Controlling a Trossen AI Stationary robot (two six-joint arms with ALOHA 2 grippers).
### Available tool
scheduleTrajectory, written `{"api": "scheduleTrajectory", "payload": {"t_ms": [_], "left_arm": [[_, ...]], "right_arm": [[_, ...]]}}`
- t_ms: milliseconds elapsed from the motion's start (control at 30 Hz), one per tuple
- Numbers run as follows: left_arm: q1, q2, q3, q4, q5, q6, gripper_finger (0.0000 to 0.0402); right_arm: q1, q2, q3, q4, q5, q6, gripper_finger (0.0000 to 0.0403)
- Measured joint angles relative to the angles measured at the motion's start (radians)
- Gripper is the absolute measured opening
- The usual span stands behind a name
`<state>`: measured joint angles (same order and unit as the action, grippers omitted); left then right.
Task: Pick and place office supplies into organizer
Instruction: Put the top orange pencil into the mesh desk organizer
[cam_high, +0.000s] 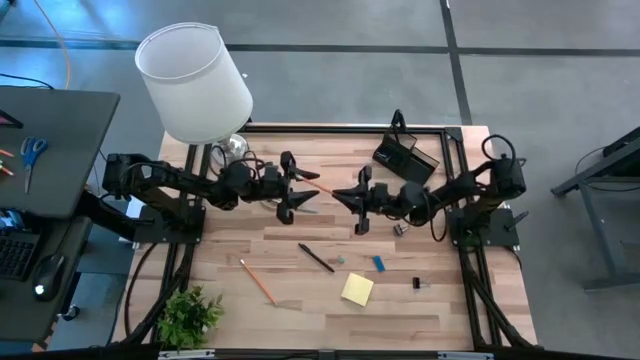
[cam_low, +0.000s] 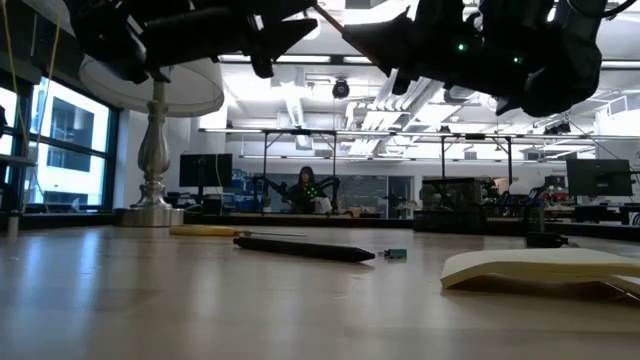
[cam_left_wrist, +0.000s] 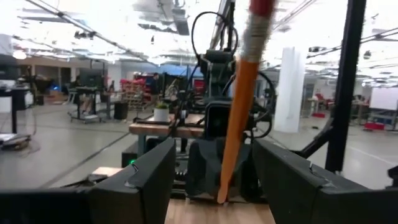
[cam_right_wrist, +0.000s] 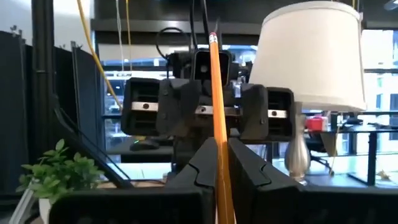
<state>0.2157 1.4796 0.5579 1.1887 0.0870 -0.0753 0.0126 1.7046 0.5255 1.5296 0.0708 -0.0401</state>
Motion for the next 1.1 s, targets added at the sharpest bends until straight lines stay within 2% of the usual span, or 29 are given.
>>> {"api": "scheduleTrajectory", "payload": {"t_ms": [200,300,400,533,567,667,867,1100], "left_arm": [[0.000,0.000,0.000,0.041,0.029,-0.012,0.0204],[0.000,0.000,0.000,0.044,0.017,-0.033,0.0188],[0.000,0.000,0.000,0.038,0.010,-0.034,0.0142],[0.000,0.000,0.000,0.027,0.022,-0.028,0.0036],[0.000,0.000,0.000,0.022,0.026,-0.025,0.0020],[-0.001,-0.001,0.000,0.014,0.020,-0.020,0.0021],[-0.001,0.001,-0.002,-0.009,0.015,-0.019,0.0009],[-0.002,0.000,-0.002,-0.007,0.021,-0.020,0.0005]], "right_arm": [[0.032,0.012,0.000,-0.017,0.056,-0.004,0.0004],[0.048,0.012,0.000,-0.017,0.090,-0.020,0.0006],[0.054,0.012,0.000,-0.023,0.113,-0.027,0.0008],[0.054,0.012,0.000,-0.029,0.116,-0.021,0.0005],[0.054,0.012,-0.001,-0.031,0.116,-0.019,0.0005],[0.054,0.011,0.001,-0.058,0.113,0.022,0.0010],[0.043,0.010,0.059,-0.274,0.079,0.108,0.0019],[0.046,0.010,0.196,-0.507,0.074,0.054,0.0013]]}}
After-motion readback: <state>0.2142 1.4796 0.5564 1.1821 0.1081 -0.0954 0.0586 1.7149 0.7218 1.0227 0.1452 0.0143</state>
